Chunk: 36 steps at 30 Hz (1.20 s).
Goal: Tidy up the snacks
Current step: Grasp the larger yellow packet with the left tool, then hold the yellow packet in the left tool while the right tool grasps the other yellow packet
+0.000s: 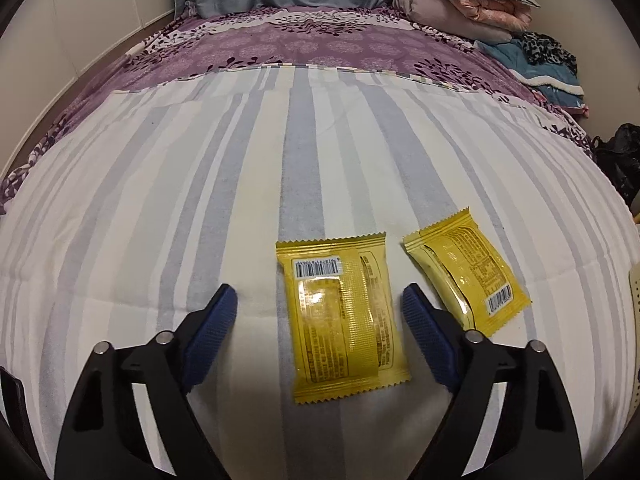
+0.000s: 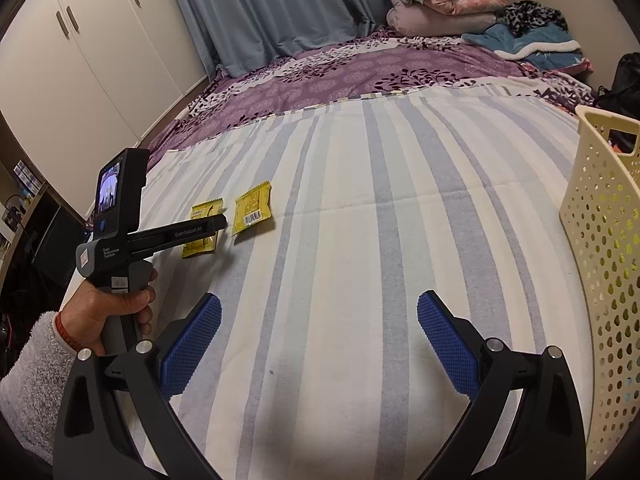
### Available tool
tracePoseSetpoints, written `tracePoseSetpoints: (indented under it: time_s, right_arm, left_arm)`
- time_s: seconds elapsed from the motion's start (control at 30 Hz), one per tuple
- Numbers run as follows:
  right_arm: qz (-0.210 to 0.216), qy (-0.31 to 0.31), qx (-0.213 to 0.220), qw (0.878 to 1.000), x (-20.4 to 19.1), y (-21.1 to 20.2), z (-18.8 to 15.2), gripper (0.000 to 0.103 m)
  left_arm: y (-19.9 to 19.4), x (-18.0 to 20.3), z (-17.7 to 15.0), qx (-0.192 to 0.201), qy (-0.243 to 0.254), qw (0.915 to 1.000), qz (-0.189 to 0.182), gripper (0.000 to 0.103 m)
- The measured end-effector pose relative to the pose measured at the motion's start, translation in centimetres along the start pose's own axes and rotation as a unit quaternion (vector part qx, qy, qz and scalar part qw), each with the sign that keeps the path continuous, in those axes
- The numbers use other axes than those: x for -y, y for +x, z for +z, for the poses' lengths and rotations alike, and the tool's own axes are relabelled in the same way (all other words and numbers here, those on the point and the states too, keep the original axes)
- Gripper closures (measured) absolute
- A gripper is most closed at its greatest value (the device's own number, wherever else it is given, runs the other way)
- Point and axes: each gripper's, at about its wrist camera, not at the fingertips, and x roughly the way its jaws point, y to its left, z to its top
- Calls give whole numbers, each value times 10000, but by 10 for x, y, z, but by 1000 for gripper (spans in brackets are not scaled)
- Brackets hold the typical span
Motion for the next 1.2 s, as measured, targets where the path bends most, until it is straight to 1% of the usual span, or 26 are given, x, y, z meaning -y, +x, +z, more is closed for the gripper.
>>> tracePoseSetpoints:
  time_s: [0.03, 0.07, 0.13, 0.17, 0.23, 0.4, 0.53, 0.63, 0.73, 0.83, 0.87, 0.9, 1.0, 1.03, 1.07, 1.13, 1.2]
  right_arm:
    - [8, -9, -16, 10000, -1, 2, 0, 5]
    - [15, -29, -26, 10000, -1, 4, 1, 5]
    - [30, -111, -33, 9999, -5, 10, 4, 5]
    - [30, -161, -32, 9999, -7, 13, 6, 5]
    - [45, -261, -25, 9996, -12, 20, 12, 5]
    - [96, -571, -12, 9983, -29, 45, 29, 5]
    - [133, -864, -66, 9962, -48, 73, 45, 5]
    - [126, -1121, -150, 9935, -65, 98, 54, 5]
    - [100, -1231, -297, 9919, -74, 119, 61, 5]
    - [-28, -1337, -406, 9902, -81, 136, 66, 6]
    - [-42, -1360, -437, 9897, -83, 140, 67, 8]
    - [-70, -1387, -465, 9892, -85, 143, 68, 13]
    - [-238, -1537, -541, 9863, -92, 153, 70, 23]
    - [-251, -1565, -557, 9858, -93, 156, 71, 24]
    - [-277, -1594, -574, 9852, -94, 158, 71, 28]
    - [-414, -1720, -529, 9828, -97, 161, 69, 32]
    - [-530, -1843, -481, 9803, -100, 162, 68, 40]
  left_arm:
    - [0, -1, 0, 23, 25, 10000, 21, 31]
    - [-1, -3, 1, 47, 25, 10000, 33, 35]
    - [-4, -8, 1, 75, -5, 10000, -9, 49]
    - [-5, -10, 2, 81, -24, 10000, -38, 52]
    - [-7, -17, 2, 90, -96, 9998, -171, 53]
    - [-16, -23, -3, 178, -96, 9995, -243, 54]
    - [-25, -26, -5, 252, -81, 9991, -328, 54]
    - [-33, -29, -5, 322, -102, 9987, -371, 54]
    - [-41, -34, -4, 400, -135, 9983, -397, 54]
    - [-47, -39, -4, 452, -188, 9979, -417, 54]
    - [-48, -41, -4, 461, -206, 9978, -421, 54]
    - [-49, -42, -4, 472, -220, 9977, -426, 54]
    - [-50, -44, -3, 493, -246, 9975, -451, 54]
    - [-50, -44, -3, 492, -254, 9974, -465, 54]
    - [-50, -45, -3, 494, -260, 9973, -474, 54]
    - [-50, -46, -4, 492, -274, 9972, -489, 54]
    - [-51, -47, -4, 495, -285, 9971, -504, 54]
